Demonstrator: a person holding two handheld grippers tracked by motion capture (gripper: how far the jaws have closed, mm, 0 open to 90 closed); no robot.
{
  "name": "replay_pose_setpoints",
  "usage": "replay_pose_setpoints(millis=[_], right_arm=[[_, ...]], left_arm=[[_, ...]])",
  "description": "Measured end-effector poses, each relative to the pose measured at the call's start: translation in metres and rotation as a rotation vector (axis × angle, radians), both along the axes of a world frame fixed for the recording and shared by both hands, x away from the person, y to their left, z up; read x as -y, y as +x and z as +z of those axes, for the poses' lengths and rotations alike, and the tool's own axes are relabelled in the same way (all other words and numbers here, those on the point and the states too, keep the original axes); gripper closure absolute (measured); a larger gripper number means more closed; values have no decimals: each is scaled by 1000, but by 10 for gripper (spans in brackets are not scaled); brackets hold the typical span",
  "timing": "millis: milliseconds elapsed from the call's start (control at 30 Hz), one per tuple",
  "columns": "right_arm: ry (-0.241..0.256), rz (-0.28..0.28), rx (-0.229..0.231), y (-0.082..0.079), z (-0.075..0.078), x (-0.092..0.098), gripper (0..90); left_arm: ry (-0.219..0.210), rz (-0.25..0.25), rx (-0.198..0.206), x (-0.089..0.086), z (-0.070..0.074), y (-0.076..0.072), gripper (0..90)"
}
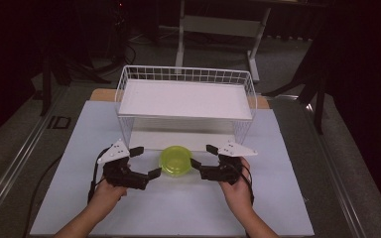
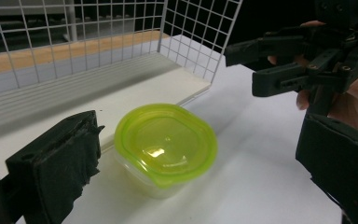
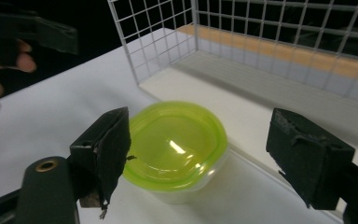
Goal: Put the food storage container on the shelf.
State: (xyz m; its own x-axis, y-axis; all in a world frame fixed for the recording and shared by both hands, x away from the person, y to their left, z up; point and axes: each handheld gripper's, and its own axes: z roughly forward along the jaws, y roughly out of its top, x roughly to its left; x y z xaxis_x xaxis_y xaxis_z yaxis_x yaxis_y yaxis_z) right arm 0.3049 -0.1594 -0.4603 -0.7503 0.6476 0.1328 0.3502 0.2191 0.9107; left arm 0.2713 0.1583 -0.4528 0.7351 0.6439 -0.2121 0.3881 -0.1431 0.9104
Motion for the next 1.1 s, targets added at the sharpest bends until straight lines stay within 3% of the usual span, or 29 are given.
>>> replay_pose_setpoints(millis=[100,233,433,500,567,600,633,767,867,1000,1100], right_arm=[[12,8,-17,10,-3,0,195],[14,5,-44,22,-4,-1,167],[-26,-13,-126,35,-14,-10,140],[5,5,-182,36,-20,-14,140],[-4,3,-187,37,-22,-16,141],[-18,5,-189,38,-25,-17,153],[-22,-7,-189,37,-28,-19,200],[-32,-13,-210,37,-32,-21,247],[-36,-23,-226,38,-37,-21,301],[-48,-36,-236,38,-41,-21,353],[-51,-45,-249,39,-43,-21,424]], left_arm=[[23,1,-27,5,-3,10,7],[17,17,-87,10,-11,24,7],[46,65,-154,15,-27,39,7],[56,83,-179,15,-31,43,8],[81,98,-189,17,-36,46,8],[80,103,-198,17,-37,47,8],[72,112,-212,17,-39,48,86],[27,126,-275,14,-46,52,148],[42,122,-293,15,-50,54,177],[58,119,-321,18,-53,54,280],[74,121,-320,21,-55,52,338]])
